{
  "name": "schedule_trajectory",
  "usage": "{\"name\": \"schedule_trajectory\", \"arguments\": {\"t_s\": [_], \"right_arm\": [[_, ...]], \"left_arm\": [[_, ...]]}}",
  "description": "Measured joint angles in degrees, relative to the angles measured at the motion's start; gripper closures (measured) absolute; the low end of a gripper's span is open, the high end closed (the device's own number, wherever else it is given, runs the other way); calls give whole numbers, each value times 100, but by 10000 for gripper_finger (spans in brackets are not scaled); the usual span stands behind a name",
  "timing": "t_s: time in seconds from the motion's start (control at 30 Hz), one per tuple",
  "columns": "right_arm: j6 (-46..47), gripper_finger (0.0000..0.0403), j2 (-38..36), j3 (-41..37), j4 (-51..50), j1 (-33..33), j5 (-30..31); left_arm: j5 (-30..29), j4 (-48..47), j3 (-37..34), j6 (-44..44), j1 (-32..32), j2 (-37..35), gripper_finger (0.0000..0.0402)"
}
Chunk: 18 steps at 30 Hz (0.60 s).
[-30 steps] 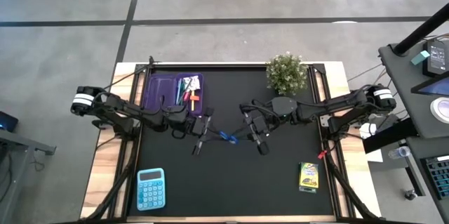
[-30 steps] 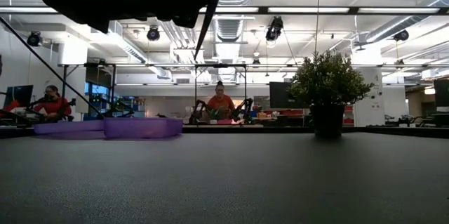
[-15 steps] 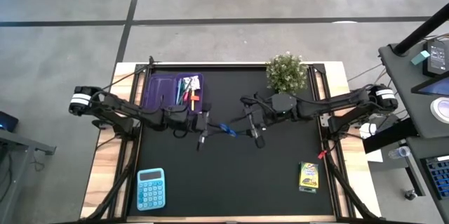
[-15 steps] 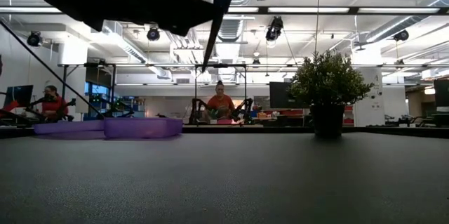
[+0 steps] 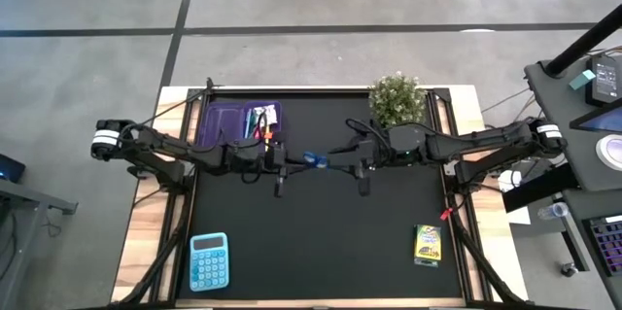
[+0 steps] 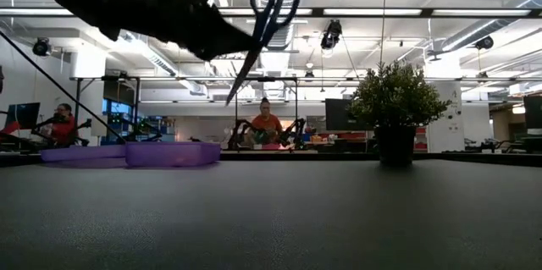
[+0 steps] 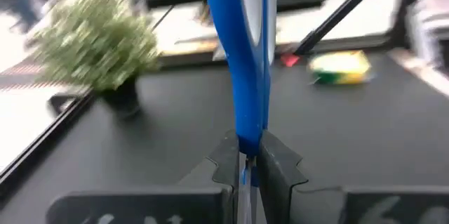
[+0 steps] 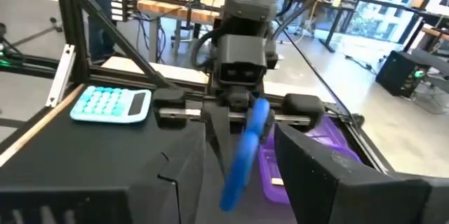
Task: Pack school essentials
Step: Put the blue scissors into the purple box
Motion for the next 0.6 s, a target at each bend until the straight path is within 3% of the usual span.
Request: {"name": "schedule_trajectory", "arguments": {"t_s": [0.07, 0.13, 0.27, 0.33, 0.47, 0.6], "right_arm": [[-5, 246, -85, 0, -202, 1, 220], [-4, 248, -183, 0, -427, -4, 438], [-9, 255, -356, 0, -851, -2, 766], [-17, 258, -383, 2, -894, 0, 819], [-187, 262, -366, 2, -888, -2, 825], [-275, 260, -328, -1, -909, -2, 832]], "left_arm": [[-540, -380, 2, -61, 0, -124, 392], [-1459, -1064, 83, -280, 37, -313, 392], [-3668, -3207, 310, -1059, 232, -646, 392], [-4400, -4220, 393, -1765, 433, -724, 392], [-4537, -5006, 507, -3008, 960, -660, 392], [-4429, -5077, 525, -3422, 1369, -305, 392]]}}
